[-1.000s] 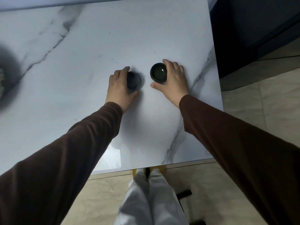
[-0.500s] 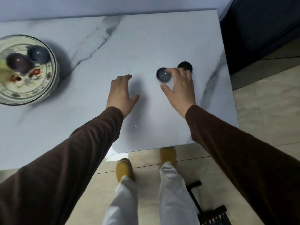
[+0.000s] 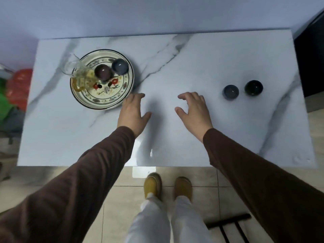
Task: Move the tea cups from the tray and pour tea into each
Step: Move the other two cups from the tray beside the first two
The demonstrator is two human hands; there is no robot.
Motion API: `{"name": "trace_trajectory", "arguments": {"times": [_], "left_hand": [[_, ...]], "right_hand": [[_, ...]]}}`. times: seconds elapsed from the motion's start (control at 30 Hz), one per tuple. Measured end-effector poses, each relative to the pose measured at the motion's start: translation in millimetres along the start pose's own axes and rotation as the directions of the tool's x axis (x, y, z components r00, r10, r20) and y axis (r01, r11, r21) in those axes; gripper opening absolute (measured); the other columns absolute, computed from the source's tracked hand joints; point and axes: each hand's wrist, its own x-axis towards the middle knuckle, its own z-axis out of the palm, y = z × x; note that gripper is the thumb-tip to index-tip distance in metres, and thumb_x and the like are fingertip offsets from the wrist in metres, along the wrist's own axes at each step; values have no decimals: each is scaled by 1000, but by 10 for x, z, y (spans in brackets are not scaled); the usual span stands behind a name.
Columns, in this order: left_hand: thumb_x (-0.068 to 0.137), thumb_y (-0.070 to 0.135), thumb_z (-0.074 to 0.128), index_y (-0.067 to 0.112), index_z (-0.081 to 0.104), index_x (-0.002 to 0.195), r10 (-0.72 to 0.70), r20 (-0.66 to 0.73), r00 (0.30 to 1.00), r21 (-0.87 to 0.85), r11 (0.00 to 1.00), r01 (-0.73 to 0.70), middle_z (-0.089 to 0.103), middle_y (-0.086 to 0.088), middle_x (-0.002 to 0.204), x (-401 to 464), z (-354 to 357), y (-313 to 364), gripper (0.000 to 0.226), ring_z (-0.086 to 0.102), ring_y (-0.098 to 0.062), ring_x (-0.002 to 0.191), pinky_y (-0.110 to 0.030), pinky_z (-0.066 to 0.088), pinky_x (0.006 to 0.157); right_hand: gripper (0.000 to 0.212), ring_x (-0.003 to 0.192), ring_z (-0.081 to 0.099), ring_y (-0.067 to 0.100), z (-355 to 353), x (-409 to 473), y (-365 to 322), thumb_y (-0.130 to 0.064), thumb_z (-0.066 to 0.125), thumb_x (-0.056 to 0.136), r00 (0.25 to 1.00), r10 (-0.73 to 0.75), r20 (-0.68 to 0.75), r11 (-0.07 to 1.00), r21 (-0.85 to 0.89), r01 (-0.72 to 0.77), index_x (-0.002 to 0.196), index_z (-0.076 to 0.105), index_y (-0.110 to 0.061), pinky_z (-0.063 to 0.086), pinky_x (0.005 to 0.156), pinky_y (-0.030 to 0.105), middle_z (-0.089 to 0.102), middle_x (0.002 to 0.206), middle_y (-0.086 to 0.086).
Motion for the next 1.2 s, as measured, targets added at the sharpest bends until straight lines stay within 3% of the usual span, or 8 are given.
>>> {"name": "trace_trajectory", "arguments": {"times": [0.3,0.67,0.83,1.2], "left_hand": [[83,21,69,9,35,146,-185,-138,973,-202,967,155,39,-14,146,385,-429,-885,73,32,-29,138,-33,25,116],[82,35,73,10,24,152,-495,-126,859,-475,791,386,24,-14,158,905,-199,-1340,89,19,-28,148,-40,20,121],[83,35,71,11,24,152,-492,-207,846,-469,808,355,28,-13,156,1081,-68,-1348,87,21,-27,146,-28,14,116],[87,30,67,5,28,149,-519,-328,790,-429,827,365,38,-13,151,1291,44,-1216,77,30,-31,138,-30,18,114]], "right_hand": [[37,109,50,21,669,677,-960,-32,64,89,998,-56,-6,998,36,57,123,56,-17,45,94,37,58,119,0],[50,116,49,22,1195,1425,-1280,-36,68,86,997,-83,-5,996,-31,82,130,51,-18,45,98,38,54,127,3],[60,119,45,23,1352,1749,-1257,-35,73,82,992,-130,-1,990,-62,129,135,50,-18,41,99,32,52,131,4],[81,120,42,27,1471,2201,-1220,-43,77,75,948,-264,176,931,-211,298,145,43,-18,39,101,34,50,136,3]]}}
